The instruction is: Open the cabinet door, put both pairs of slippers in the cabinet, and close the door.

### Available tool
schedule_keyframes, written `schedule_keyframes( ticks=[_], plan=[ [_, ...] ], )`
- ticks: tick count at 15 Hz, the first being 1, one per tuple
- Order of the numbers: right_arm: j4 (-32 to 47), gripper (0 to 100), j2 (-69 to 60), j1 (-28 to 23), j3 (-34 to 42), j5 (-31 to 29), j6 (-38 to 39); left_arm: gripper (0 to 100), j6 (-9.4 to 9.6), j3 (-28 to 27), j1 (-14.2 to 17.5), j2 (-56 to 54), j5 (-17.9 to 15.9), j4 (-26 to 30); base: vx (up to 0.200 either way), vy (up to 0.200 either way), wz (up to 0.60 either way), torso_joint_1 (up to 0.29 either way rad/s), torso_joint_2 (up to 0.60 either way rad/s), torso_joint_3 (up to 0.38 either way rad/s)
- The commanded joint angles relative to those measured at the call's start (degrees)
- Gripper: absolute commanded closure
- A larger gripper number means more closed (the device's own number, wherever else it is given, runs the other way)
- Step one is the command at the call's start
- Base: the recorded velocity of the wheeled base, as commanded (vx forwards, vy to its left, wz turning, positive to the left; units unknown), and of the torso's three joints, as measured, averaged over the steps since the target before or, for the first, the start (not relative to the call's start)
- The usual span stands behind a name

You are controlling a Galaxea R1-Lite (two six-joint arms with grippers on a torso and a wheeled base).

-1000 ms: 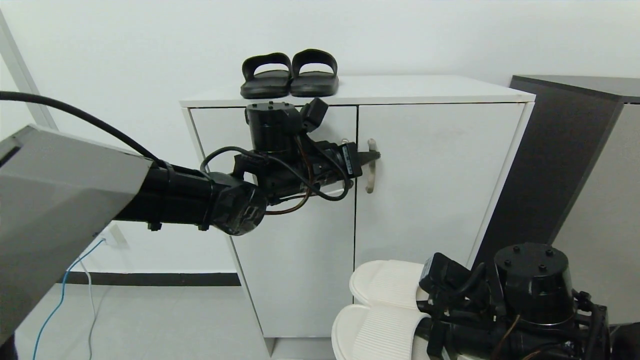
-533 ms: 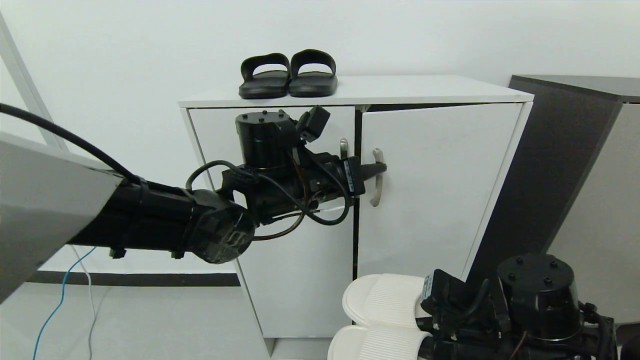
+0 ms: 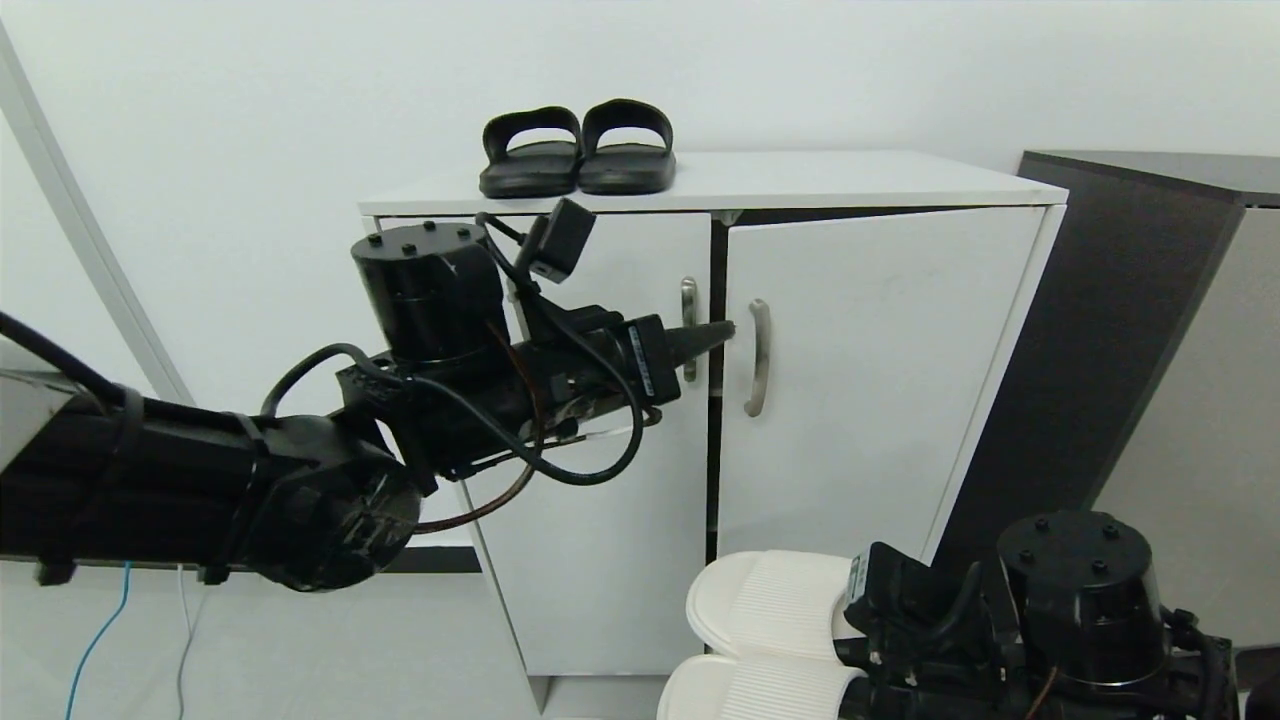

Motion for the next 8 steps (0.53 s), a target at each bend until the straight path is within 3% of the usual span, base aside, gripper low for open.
schedule_keyframes(
  ticks=[1, 4, 8],
  plan=[
    [0.0, 100, 0.0, 0.0, 0.1, 0.0, 0.0, 100, -0.19, 0.4, 1.9, -1.0, -0.3, -0.6, 0.000, 0.000, 0.00, 0.000, 0.00, 0.000],
    [0.0, 100, -0.1, 0.6, 0.3, 0.0, 0.0, 100, -0.98, -1.0, 3.0, 0.2, -1.3, -0.5, 0.000, 0.000, 0.00, 0.000, 0.00, 0.000],
    [0.0, 100, -0.3, 1.4, 1.0, 0.0, -0.3, 100, -1.07, -9.4, 3.1, 6.7, -1.7, -0.2, 0.000, 0.000, 0.00, 0.000, 0.00, 0.000]
  ],
)
